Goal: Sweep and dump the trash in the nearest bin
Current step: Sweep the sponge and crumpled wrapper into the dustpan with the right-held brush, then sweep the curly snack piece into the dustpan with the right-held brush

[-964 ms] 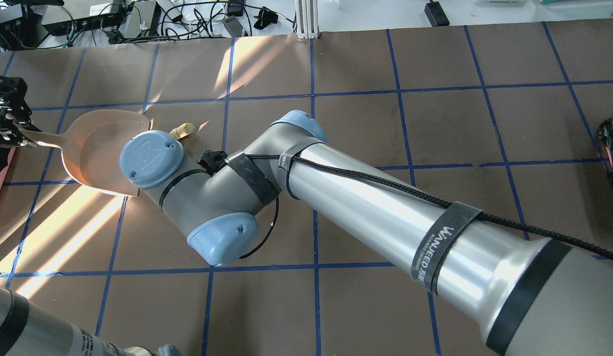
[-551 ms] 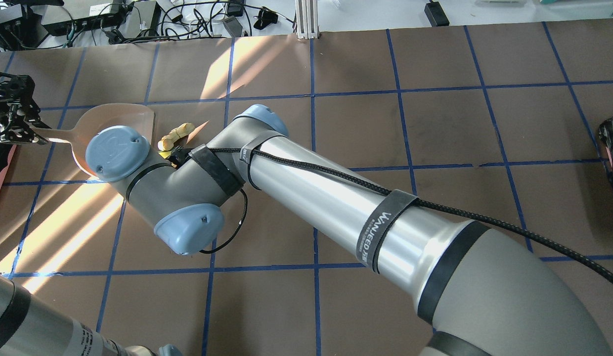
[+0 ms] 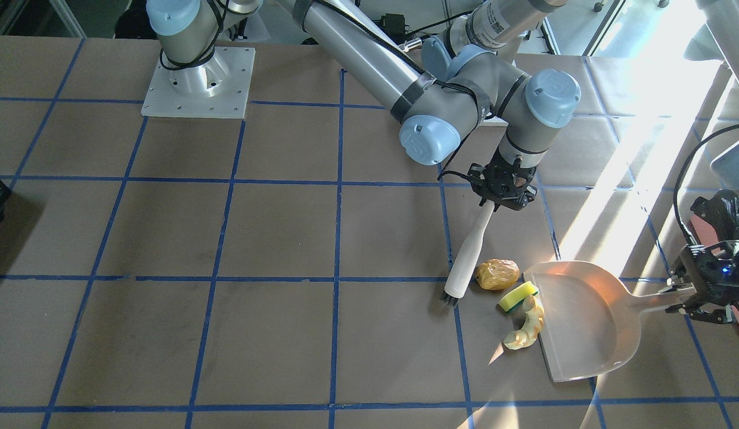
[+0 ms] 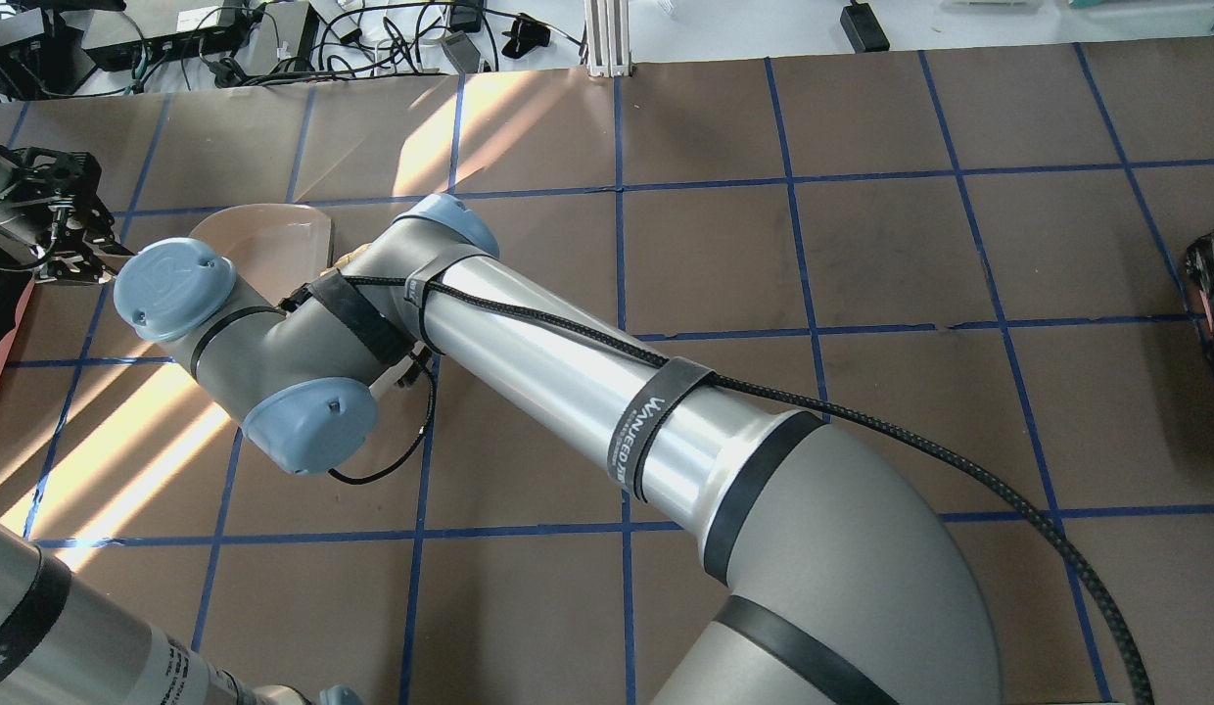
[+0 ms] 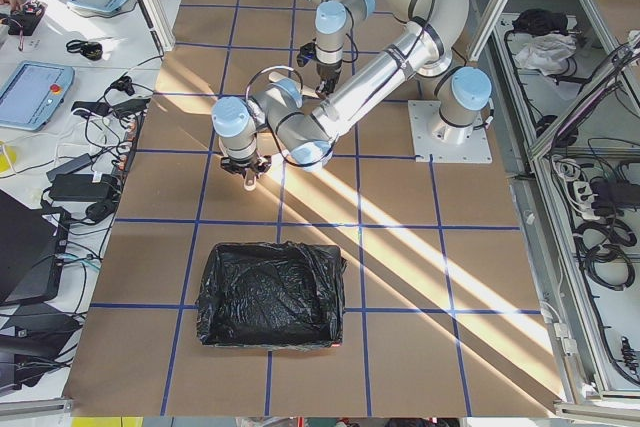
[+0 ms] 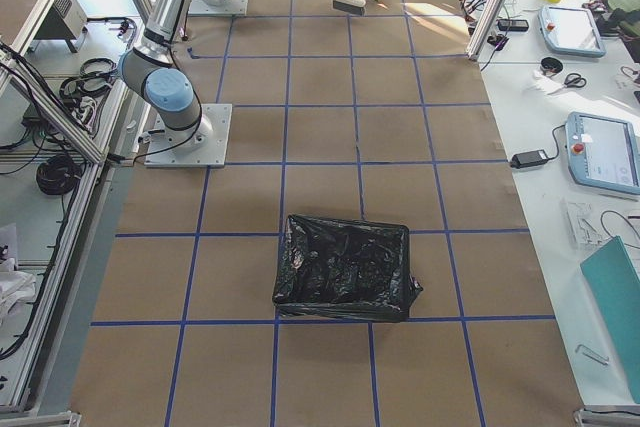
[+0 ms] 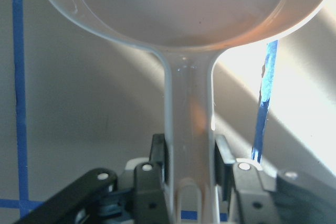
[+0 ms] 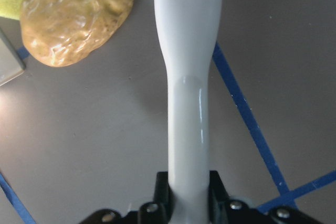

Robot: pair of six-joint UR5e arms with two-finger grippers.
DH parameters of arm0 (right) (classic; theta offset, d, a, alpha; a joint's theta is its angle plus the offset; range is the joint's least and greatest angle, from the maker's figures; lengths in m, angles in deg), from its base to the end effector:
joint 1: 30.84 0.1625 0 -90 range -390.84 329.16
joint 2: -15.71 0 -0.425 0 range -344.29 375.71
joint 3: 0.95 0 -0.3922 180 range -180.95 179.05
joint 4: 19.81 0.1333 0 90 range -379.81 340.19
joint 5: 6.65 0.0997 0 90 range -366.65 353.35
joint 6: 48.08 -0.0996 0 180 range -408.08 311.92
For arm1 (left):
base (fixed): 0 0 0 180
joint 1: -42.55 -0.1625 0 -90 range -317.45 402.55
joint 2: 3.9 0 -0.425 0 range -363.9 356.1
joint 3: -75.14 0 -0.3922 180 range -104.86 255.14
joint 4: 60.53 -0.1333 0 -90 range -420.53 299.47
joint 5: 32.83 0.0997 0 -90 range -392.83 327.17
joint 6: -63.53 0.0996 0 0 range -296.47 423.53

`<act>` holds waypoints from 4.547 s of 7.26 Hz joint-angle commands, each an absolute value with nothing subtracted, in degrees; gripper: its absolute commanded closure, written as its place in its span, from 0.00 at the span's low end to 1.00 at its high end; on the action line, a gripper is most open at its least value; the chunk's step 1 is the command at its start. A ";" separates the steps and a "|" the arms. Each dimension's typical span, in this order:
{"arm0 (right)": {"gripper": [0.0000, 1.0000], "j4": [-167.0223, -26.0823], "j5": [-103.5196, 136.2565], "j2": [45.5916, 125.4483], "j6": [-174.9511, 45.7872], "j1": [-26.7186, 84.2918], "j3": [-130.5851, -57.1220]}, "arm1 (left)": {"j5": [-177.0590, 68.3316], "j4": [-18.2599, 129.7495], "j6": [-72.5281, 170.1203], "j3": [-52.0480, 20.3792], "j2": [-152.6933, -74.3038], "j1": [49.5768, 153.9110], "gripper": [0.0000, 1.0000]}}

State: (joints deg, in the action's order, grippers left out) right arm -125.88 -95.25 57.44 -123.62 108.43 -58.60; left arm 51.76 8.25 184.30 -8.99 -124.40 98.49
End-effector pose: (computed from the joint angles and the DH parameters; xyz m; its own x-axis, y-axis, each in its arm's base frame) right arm 0.6905 -0.4154 0.2385 -0.8967 0.4426 -0.0086 0.4424 0.8965 0.0230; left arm 0.2547 -0.6315 0.2603 -0.0600 0.9982 0.0030 0.9920 0.0600 -0.1113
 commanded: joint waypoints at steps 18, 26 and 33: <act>1.00 -120.00 -89.18 52.89 -115.66 106.18 -45.68 | 45.22 9.34 186.48 -10.91 -123.44 98.18 1.00; 1.00 -114.75 -91.38 53.77 -109.43 103.02 -46.65 | 46.18 8.11 186.14 -9.95 -125.28 98.01 1.00; 1.00 -119.11 -85.86 47.80 -84.62 102.84 -41.90 | 54.09 6.88 183.86 -3.88 -129.06 100.98 1.00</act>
State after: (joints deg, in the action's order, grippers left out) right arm -117.77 -88.11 48.74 -92.32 102.90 -42.42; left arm 54.03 6.78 184.87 -3.94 -129.01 99.49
